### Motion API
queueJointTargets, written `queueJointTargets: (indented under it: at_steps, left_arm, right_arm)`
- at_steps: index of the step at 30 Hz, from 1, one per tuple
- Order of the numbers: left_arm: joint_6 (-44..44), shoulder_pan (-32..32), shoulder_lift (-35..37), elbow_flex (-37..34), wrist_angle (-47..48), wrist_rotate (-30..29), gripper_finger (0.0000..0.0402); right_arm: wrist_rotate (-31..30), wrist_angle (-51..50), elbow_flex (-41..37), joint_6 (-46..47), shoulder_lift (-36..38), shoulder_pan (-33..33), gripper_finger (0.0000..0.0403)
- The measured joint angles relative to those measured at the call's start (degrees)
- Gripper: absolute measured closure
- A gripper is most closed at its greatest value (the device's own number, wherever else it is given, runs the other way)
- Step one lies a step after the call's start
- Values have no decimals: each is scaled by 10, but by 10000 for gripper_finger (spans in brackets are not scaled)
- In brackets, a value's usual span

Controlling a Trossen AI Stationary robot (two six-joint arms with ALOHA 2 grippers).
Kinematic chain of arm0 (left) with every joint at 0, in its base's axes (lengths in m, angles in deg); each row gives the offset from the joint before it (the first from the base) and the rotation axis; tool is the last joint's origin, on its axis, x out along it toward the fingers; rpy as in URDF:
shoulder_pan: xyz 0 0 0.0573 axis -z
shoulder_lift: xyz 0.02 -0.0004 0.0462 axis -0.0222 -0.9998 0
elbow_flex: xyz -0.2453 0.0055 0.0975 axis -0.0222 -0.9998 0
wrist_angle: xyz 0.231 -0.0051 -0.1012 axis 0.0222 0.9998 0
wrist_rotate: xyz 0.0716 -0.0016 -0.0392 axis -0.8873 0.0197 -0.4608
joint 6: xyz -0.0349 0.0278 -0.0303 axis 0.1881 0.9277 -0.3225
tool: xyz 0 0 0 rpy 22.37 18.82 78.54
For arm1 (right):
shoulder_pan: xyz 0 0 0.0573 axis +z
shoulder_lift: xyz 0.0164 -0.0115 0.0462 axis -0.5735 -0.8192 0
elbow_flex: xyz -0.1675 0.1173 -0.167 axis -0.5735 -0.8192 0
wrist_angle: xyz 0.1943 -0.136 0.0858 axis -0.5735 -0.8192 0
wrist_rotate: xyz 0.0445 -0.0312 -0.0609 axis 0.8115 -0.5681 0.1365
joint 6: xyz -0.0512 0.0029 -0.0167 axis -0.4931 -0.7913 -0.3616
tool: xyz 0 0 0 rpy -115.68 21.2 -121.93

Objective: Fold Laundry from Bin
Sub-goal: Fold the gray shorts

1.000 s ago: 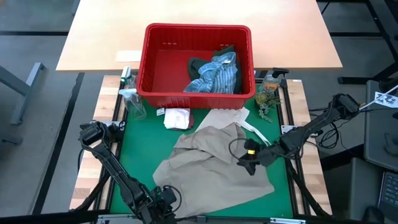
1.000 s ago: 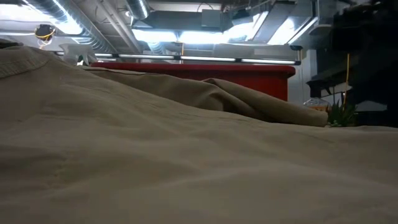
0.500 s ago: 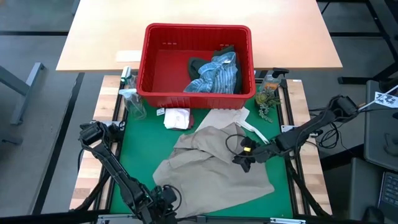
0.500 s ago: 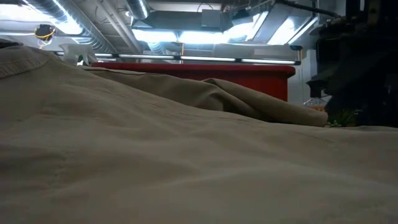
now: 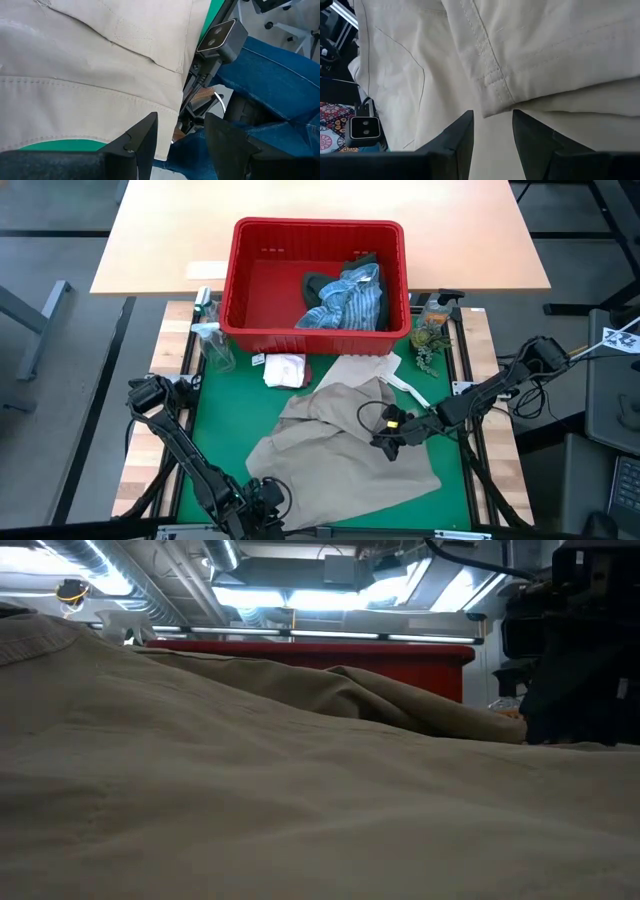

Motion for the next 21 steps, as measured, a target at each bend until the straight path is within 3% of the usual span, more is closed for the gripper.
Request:
queueJointTargets:
  at_steps: [21]
  left_arm:
    - [0,0,0,0,0,0,246]
  right_arm:
    - [-9,127,0,36,-39,0,269]
